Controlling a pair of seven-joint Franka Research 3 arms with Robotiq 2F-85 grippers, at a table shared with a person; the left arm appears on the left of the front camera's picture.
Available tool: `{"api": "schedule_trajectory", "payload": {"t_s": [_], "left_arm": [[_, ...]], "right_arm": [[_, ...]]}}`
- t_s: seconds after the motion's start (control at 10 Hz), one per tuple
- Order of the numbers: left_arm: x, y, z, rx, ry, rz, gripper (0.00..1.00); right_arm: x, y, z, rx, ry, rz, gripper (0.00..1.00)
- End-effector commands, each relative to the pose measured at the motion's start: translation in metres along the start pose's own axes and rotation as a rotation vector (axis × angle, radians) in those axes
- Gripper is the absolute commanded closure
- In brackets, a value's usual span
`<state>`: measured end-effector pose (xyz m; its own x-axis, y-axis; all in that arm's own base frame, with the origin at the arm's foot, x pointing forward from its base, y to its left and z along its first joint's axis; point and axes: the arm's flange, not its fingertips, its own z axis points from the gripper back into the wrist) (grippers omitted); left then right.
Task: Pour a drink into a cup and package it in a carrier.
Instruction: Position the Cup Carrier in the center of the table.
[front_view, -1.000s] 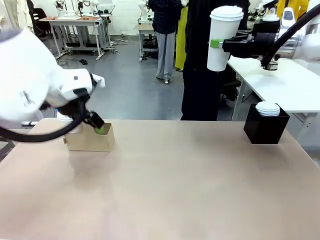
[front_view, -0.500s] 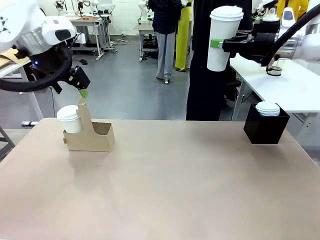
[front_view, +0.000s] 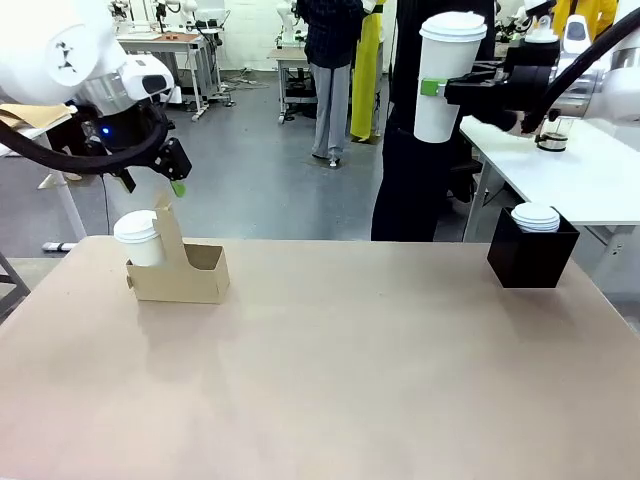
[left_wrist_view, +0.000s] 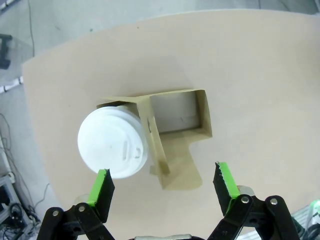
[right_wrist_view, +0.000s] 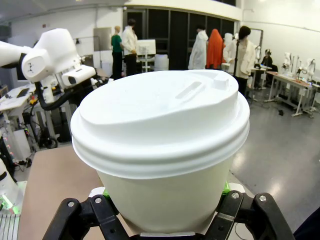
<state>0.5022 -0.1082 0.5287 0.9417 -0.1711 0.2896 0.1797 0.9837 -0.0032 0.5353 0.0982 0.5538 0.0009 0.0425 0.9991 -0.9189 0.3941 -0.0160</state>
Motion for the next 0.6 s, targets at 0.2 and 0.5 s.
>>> {"api": "schedule_trajectory", "payload": {"t_s": [0.2,0.5], "left_arm": [[0.006,0.005,-0.019,0.010,0.035,0.044,0.00],[0.006,0.004,-0.025,0.054,0.020,0.065,1.00]], "right_arm": [[0.002,0.002,0.000,0.001,-0.004,0.021,0.20],[0.002,0.002,0.000,0.001,-0.004,0.021,0.20]]}}
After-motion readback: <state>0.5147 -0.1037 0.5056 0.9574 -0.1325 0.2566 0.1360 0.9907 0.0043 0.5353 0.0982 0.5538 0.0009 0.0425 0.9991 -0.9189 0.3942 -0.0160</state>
